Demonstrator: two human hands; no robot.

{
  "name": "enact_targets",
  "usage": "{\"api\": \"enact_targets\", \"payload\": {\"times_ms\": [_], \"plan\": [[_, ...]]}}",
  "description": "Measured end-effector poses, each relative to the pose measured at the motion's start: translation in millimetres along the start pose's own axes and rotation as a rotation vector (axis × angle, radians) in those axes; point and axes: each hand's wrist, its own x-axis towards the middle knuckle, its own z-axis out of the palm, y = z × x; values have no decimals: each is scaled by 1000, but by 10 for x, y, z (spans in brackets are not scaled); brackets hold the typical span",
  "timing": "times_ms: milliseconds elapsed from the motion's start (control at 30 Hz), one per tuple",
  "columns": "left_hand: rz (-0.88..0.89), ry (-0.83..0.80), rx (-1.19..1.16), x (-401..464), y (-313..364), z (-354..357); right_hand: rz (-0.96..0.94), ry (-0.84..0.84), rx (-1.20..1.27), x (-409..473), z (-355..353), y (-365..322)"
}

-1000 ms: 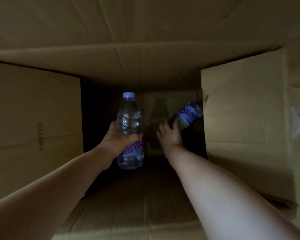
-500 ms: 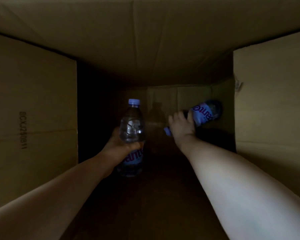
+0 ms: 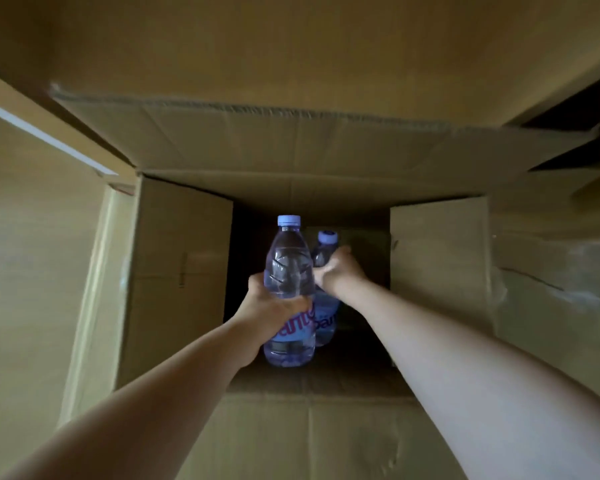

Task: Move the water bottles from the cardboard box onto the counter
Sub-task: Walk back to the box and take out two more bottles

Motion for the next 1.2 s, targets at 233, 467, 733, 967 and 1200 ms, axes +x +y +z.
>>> {"api": "enact_targets", "payload": {"times_ms": [233,467,733,967,1200], "plan": [[86,-63,-110,-1141,520,-493,43,-383,256,-1223,-937,-720],[104,-345,-399,-2736,965,-1255,60,-652,692,-2663,-1309,-1414],[268,-321,-439,-4097,1045,-1957,-216,-971,535,-4143,-1197,-2541],[395,-210,-714,-4956,510,-2676,-167,-1045,242,-5130,-298,-3097],[366,248,-704,-5796,-270,-3627,-465,-847,37,-6178,1134,-3285]]}}
